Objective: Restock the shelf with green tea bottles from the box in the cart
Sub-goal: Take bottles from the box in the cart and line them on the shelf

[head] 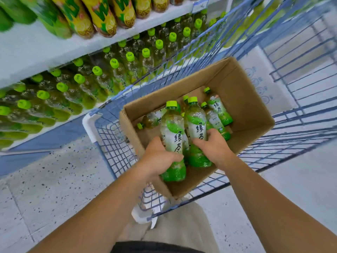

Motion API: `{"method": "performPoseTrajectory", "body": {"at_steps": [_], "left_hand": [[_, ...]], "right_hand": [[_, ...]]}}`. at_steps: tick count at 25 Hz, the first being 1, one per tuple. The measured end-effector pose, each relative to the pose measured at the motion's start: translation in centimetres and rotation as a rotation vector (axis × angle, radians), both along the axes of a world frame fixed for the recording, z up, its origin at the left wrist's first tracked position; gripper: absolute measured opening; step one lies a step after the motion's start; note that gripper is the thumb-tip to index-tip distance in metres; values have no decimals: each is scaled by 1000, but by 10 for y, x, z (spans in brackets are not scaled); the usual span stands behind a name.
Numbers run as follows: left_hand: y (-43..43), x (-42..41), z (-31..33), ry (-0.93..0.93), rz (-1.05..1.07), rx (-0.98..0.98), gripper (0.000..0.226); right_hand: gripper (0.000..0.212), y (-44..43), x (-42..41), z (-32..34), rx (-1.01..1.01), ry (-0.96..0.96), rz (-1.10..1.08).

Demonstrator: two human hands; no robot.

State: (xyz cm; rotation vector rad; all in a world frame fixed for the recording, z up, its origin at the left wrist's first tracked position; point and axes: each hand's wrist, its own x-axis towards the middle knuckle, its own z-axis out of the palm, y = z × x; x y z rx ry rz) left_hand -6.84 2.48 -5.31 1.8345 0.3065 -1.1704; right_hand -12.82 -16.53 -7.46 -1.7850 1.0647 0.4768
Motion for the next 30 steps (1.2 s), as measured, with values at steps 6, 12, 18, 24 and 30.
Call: {"method": "performPoseTrajectory", "body": {"at_steps": [6,12,18,24,30], "left_hand": [[47,28,91,-91,-82,-171,65],[84,65,158,-196,-51,-244,68],[123,70,229,-408,49,-288,62],[193,47,284,-579,179,-241,51],[287,28,322,-717,365,-195,49]], "right_hand": [[41,33,-3,103,-116,-137,-95],[33,75,8,191,-230,-314,-123],[31,112,34,260,-297,-511,-23],[37,176,55,292,-221,-690,102],[41,271,70,313,-96,-817,270]]}}
